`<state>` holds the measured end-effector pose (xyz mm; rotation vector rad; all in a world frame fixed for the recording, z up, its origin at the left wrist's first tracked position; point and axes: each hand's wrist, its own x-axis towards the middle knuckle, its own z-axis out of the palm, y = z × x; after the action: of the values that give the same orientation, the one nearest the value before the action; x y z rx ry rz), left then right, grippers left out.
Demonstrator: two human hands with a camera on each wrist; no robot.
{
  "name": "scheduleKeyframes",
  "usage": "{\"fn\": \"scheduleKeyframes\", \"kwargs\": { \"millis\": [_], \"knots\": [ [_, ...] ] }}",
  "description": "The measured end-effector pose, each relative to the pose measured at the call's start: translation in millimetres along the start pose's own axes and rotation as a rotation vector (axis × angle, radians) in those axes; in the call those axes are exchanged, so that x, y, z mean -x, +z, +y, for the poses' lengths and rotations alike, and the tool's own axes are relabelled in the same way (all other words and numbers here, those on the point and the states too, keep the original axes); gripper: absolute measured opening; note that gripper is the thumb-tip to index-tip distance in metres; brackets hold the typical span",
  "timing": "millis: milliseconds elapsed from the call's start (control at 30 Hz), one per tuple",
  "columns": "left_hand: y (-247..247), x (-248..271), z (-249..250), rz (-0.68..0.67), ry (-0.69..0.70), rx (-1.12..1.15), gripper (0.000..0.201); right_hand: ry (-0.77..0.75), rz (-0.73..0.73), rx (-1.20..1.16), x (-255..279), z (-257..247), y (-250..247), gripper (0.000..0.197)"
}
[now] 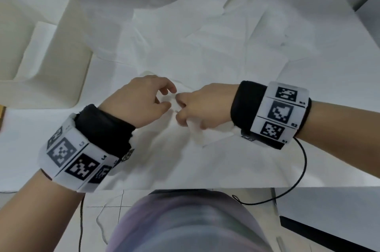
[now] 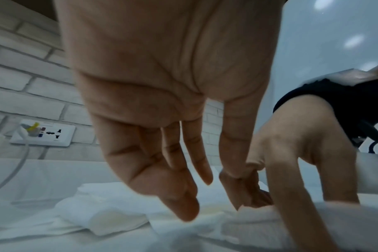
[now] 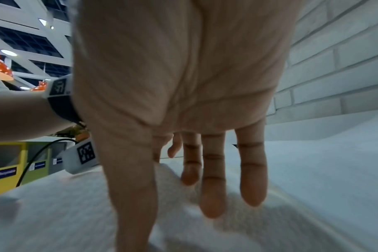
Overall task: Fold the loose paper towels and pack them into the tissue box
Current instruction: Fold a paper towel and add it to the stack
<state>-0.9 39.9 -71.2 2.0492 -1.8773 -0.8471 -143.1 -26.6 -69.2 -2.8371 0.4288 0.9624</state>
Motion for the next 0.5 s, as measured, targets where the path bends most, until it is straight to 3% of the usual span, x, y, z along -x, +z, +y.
{"fn": "scheduleKeyframes", "kwargs": {
  "millis": [100, 233, 367, 500],
  "knots": [
    [-3, -4, -3, -0.062, 0.024, 0.007, 0.045, -0.019, 0.175, -0.157, 1, 9, -8, 0.024],
    [-12, -8, -7, -0.083, 0.055, 0.266, 0.048, -0.062, 0.585, -0.506, 15, 32, -24, 0.018],
    [-16, -15, -4, 0.069, 0.078, 0.474, 0.046, -0.016, 0.841, -0.895, 21, 44, -34, 0.006],
    [-15, -24, 9, 0.239, 0.094, 0.583, 0.034, -0.004, 1.019, -1.106, 17, 45, -42, 0.011]
  ]
}}
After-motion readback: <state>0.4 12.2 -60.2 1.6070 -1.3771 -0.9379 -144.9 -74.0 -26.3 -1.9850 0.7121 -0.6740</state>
